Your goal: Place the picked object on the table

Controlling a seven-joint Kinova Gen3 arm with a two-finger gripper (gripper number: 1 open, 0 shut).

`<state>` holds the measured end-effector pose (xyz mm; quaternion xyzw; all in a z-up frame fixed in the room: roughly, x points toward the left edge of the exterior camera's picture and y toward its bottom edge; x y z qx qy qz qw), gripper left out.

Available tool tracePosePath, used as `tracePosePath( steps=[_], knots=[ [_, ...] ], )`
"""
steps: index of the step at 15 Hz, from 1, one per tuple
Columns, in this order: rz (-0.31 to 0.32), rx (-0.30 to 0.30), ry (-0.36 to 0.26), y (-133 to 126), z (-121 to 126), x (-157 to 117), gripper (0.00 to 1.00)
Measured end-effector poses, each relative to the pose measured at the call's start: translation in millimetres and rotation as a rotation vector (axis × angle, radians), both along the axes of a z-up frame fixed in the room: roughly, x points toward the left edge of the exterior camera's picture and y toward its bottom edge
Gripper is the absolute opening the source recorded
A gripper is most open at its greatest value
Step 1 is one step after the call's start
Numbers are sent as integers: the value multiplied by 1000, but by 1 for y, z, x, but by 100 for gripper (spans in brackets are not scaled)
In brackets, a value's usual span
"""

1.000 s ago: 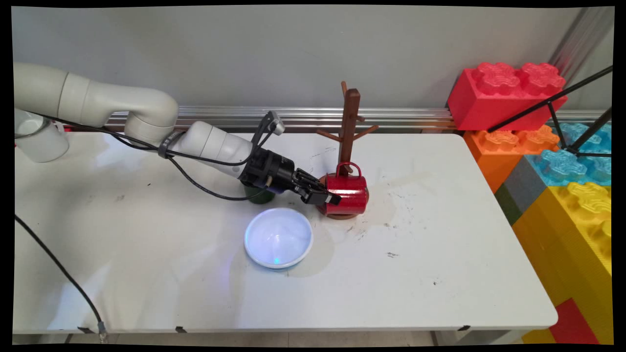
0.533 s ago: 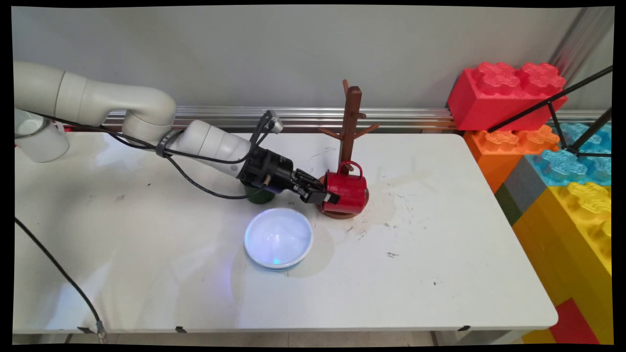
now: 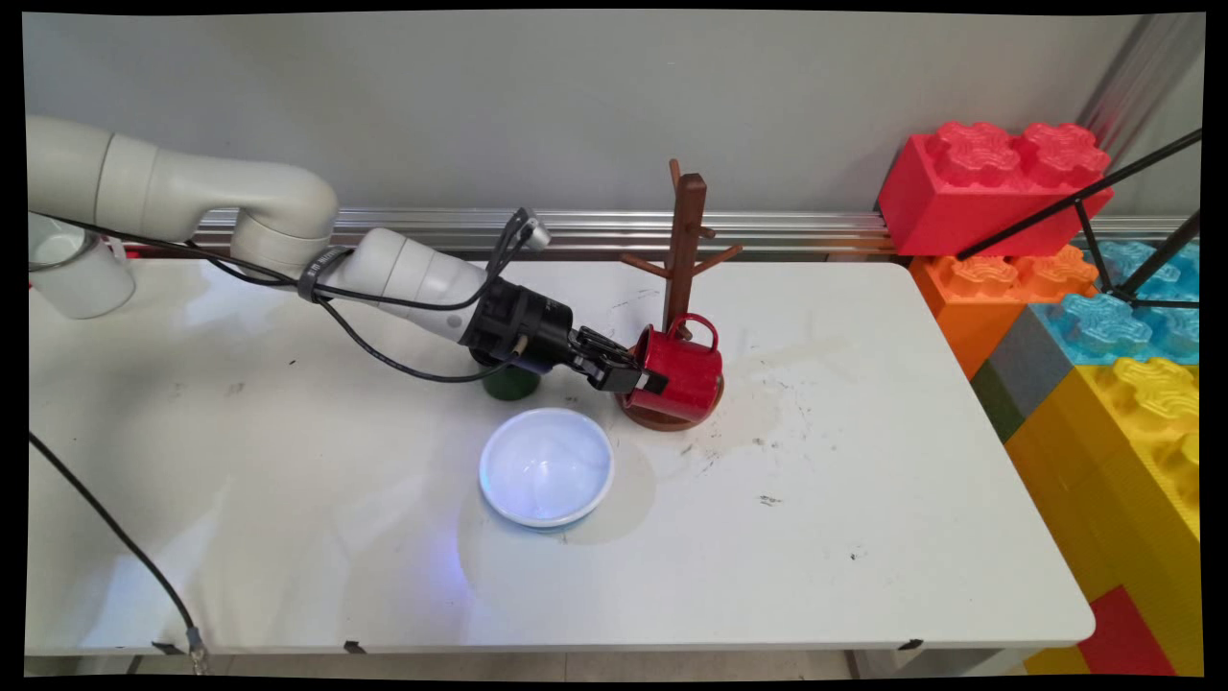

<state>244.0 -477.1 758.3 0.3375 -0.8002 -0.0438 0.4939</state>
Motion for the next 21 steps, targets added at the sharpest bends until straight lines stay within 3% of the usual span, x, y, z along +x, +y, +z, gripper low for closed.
tracePosePath(
  steps=[21],
  knots=[
    [-44, 79, 53, 41, 44, 0, 0]
  ],
)
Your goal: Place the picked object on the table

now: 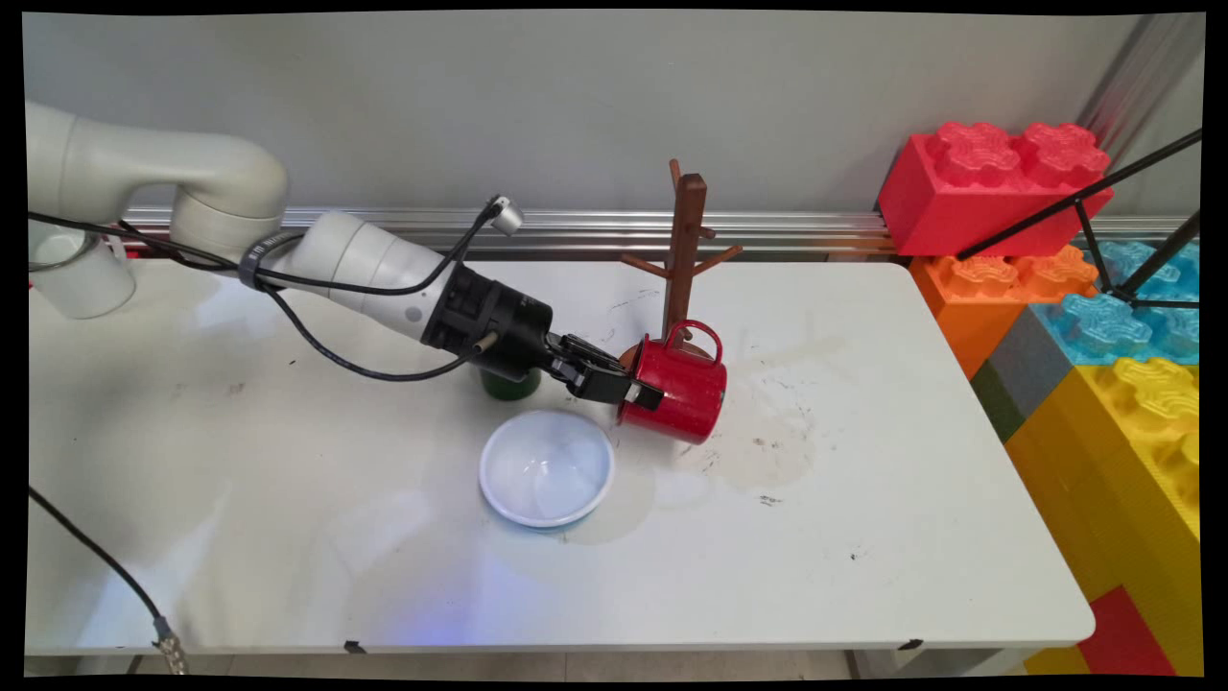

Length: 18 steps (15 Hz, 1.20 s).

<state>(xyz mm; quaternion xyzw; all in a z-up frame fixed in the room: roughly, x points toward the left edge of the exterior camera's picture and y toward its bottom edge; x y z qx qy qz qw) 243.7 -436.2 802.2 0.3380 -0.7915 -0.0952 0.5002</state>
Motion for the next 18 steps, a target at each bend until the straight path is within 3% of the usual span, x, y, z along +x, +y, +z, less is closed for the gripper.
tracePosePath(
  steps=[8, 18],
  knots=[
    [-40, -31, -58, 13, 29, -2, 0],
    [-108, -139, -231, 27, 72, -18, 0]
  ],
)
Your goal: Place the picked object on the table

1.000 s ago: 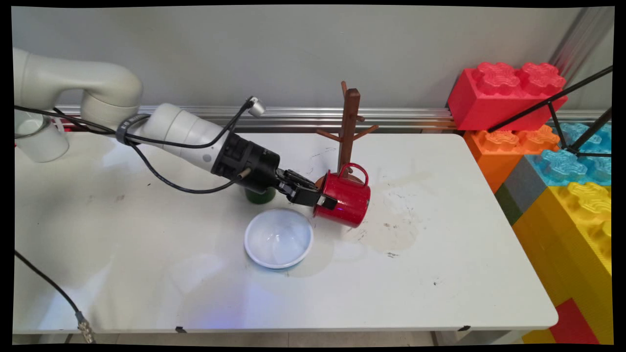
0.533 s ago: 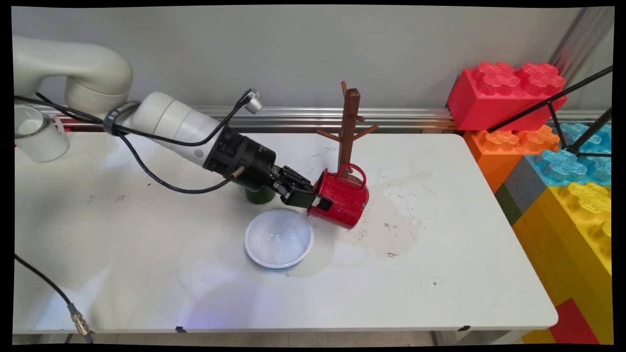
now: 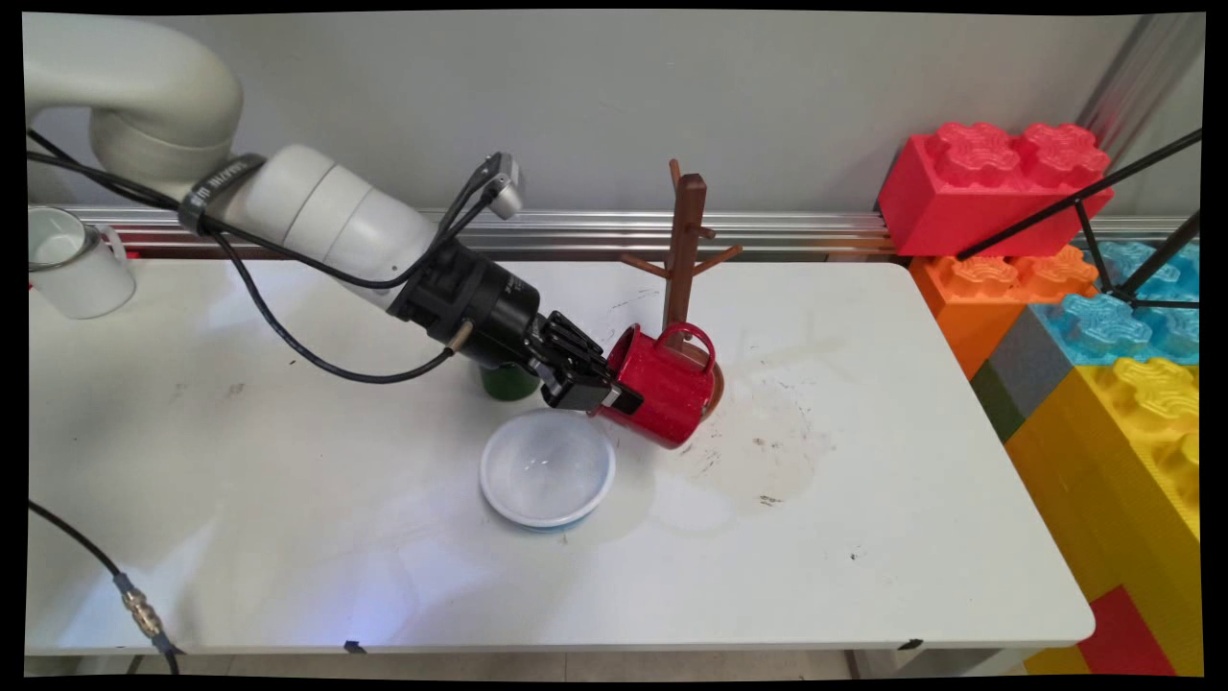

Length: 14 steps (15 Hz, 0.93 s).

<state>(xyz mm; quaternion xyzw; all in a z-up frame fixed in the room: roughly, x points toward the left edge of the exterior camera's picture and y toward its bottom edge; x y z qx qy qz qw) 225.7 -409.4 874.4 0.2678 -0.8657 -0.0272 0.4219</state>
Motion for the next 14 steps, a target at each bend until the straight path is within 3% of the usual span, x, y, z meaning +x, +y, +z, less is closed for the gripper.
tracePosePath(
  steps=[9, 14],
  knots=[
    [-130, -116, -199, 5, 38, -44, 0],
    [-222, -166, -341, -1, 51, -76, 0]
  ],
)
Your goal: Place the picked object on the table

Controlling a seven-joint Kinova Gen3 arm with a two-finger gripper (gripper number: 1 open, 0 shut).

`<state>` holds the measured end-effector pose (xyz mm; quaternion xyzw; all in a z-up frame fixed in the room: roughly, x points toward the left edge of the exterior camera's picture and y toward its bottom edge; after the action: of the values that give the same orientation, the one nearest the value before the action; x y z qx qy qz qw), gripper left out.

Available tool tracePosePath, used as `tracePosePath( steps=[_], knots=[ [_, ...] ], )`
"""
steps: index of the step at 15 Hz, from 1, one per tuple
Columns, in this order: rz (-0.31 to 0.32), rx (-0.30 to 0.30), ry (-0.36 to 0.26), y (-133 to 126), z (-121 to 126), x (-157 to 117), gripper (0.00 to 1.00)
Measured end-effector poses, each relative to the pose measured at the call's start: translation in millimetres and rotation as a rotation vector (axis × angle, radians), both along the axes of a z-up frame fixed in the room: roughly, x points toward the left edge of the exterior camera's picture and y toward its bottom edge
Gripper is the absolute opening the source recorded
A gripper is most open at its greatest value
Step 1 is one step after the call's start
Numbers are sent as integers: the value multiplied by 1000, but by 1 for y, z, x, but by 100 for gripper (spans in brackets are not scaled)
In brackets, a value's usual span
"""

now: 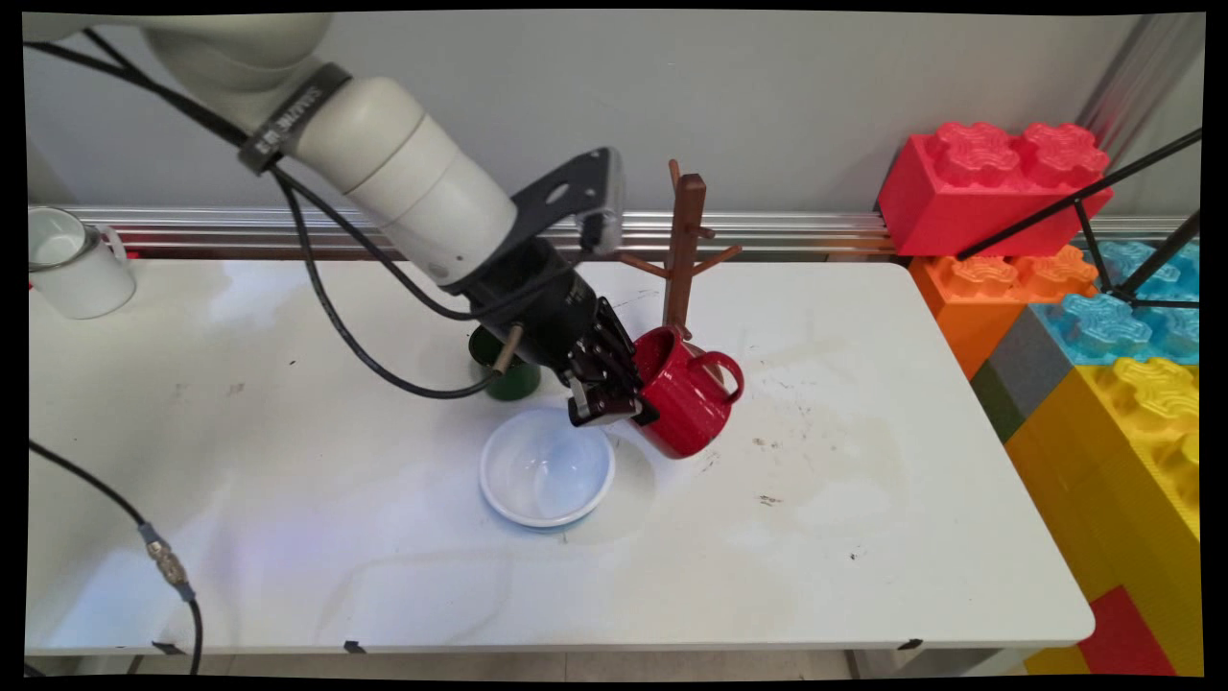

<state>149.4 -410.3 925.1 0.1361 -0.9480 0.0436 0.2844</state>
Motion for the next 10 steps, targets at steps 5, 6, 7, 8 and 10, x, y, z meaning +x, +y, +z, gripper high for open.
tracePosePath(
  steps=[5, 6, 7, 8, 10],
  knots=[
    [-101, -32, -111, -2, -1, -35, 0],
    [-122, -41, -128, -2, -2, -42, 0],
    [-142, -51, -142, -2, -4, -47, 0],
    [-156, -59, -150, -2, -5, -51, 0],
    [-190, -79, -171, -2, -7, -59, 0]
  ],
)
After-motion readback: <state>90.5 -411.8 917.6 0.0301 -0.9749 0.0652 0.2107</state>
